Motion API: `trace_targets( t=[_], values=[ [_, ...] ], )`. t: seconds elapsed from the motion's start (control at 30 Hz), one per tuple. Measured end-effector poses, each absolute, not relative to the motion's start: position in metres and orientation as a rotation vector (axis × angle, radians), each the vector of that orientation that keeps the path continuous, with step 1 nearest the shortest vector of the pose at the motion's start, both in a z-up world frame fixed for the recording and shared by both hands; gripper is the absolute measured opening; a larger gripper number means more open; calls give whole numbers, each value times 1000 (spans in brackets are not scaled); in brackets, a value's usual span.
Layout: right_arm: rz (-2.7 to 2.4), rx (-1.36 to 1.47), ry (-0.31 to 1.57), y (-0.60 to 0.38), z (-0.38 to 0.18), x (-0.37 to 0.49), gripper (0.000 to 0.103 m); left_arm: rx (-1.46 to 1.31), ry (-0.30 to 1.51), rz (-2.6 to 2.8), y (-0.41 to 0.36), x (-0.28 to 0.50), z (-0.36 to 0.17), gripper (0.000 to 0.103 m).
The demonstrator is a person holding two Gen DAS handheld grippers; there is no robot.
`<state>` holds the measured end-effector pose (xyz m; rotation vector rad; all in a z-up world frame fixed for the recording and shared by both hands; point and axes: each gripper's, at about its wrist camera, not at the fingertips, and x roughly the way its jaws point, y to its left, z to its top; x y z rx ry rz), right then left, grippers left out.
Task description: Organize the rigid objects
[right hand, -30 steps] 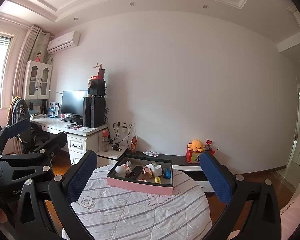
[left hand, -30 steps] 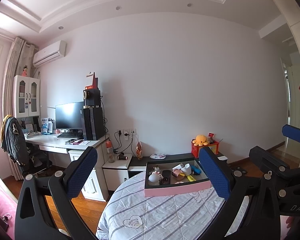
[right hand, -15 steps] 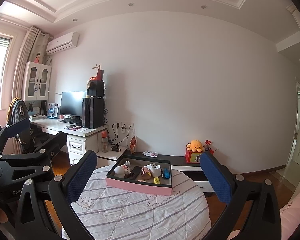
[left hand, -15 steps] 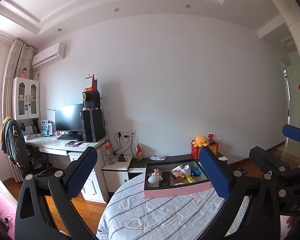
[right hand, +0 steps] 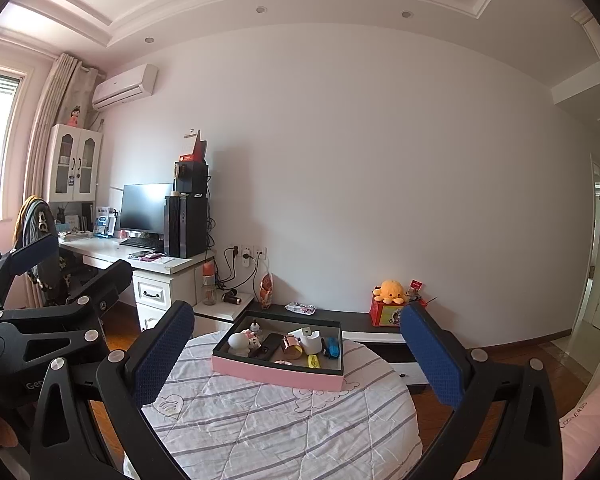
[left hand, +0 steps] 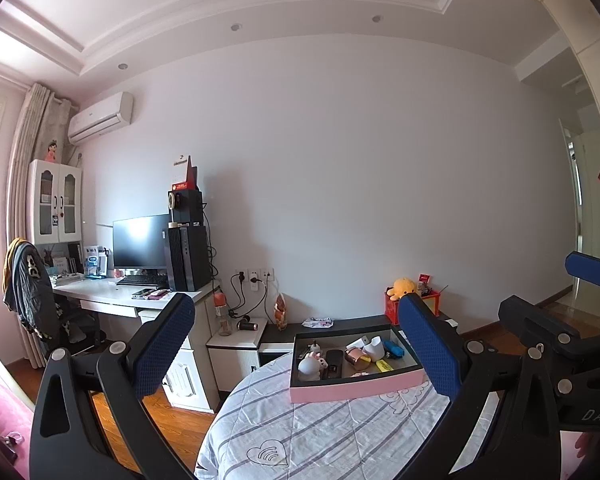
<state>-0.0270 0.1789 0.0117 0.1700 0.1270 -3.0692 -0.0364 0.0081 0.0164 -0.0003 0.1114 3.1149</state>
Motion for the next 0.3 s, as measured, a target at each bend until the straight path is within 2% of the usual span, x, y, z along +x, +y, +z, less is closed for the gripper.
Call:
trace_targets(
  t=[0.3],
  values=[
    [-3065,159,123,178,10,-24,103,-2,103,3111,8,-36,16,103]
  ],
)
